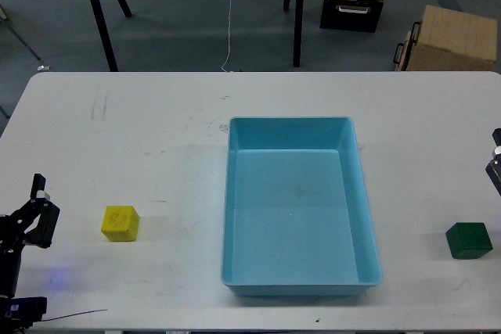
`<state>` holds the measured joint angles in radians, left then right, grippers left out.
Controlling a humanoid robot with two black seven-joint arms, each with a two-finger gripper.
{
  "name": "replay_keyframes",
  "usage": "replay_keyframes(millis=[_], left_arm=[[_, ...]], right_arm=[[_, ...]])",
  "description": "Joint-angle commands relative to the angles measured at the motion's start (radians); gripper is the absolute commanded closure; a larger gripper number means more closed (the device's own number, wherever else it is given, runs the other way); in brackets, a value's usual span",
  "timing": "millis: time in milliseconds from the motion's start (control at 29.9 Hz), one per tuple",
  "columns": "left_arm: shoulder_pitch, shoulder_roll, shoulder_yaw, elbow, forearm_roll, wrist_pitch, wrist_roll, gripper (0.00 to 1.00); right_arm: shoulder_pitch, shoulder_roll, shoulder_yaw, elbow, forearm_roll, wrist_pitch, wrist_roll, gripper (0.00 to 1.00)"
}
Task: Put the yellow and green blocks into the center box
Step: 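Move the right gripper down toward the dark green cube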
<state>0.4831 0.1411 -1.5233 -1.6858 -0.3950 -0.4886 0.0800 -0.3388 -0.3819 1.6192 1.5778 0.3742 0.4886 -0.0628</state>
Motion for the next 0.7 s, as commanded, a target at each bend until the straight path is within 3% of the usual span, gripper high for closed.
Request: replay_keyframes(millis=[0,367,501,668], left_arm=[[0.005,0.000,0.015,0.000,0.001,0.000,-0.002,0.00],[0.008,0.005,0.015,-0.015,0.001,0.000,-0.003,0.00],[0.003,0.000,0.017,-0.021,-0.001,0.000,-0.003,0.00],[0.008,-0.021,0.017,-0.021,-0.001,0.000,-0.003,0.00]], right_arm=[[-0.011,0.003,0.013,0.007,0.000,0.000,0.001,0.00],[0.004,-0.031,0.172,0.016,-0.026,-0.074,-0.005,0.00],[0.092,-0.237,0.154,0.013,-0.167,-0.200,-0.017,0.00],[0.341,-0.517,-0.144,0.005,-0.389,-0.326,-0.071,0.00]])
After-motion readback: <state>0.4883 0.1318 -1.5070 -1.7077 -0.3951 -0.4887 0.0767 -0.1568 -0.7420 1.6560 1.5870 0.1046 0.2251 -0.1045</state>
